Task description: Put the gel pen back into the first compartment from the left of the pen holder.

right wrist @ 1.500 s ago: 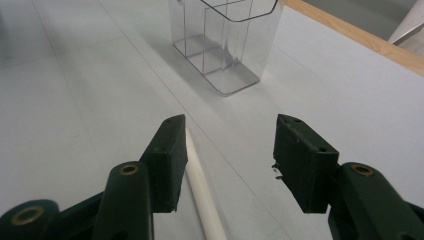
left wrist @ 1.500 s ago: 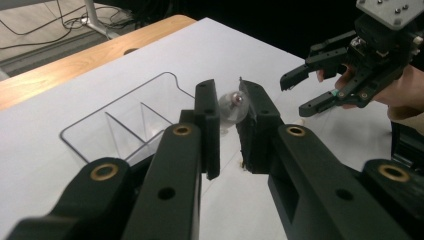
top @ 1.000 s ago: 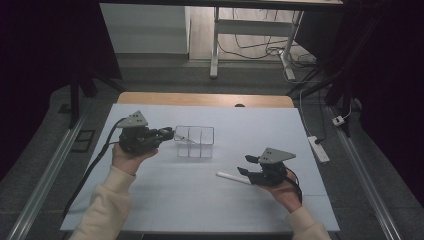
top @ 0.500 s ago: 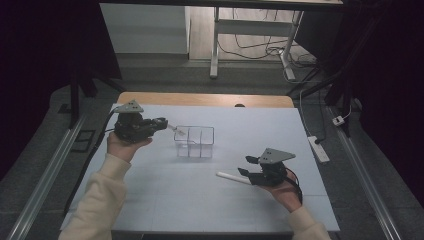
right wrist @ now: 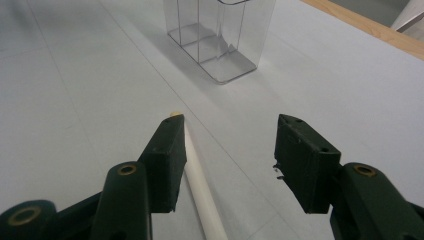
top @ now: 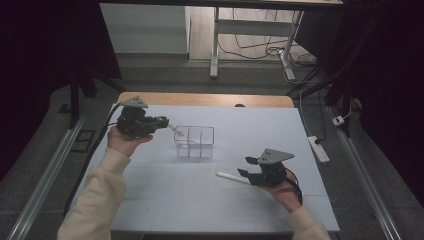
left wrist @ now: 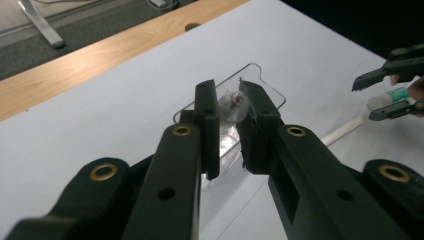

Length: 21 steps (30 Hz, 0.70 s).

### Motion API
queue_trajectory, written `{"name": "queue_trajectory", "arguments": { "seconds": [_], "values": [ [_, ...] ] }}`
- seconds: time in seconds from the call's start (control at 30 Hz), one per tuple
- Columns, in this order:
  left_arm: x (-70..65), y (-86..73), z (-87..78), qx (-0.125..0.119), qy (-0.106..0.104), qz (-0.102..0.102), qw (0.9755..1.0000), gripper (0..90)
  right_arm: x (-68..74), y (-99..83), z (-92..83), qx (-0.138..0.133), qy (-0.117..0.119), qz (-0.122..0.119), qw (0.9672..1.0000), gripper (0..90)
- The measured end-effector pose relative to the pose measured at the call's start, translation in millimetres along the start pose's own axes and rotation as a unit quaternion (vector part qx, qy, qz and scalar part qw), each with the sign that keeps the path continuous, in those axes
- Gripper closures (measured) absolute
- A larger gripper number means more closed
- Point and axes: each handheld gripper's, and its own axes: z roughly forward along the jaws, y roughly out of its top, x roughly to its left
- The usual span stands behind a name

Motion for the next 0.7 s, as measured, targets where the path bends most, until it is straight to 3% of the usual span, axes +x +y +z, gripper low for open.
{"name": "queue_trajectory", "arguments": {
  "seconds": [0.17,0.27,0.33,0.43,0.7],
  "values": [
    [-0.5,-1.3,15.8,0.002,0.002,-0.006,1.0,74.7,0.0,0.0,-0.2,0.0,0.0,0.0,1.0,45.4],
    [-6.7,-3.6,26.0,0.001,0.038,0.001,0.9993,42.0,-0.2,-0.2,0.0,0.0,-0.001,0.001,1.0,45.1],
    [-10.9,-6.5,27.8,-0.002,0.037,0.013,0.9992,35.2,-0.3,-0.3,-0.1,-0.001,0.0,0.001,1.0,45.0],
    [-15.8,-10.9,26.3,-0.007,0.034,0.023,0.9991,32.0,-0.7,-0.4,-0.6,0.0,-0.002,0.001,1.0,44.8],
    [-25.2,-24.4,12.7,-0.03,0.029,0.026,0.9988,31.6,-0.5,-0.3,0.1,-0.001,0.0,0.0,1.0,44.4]
  ]
}}
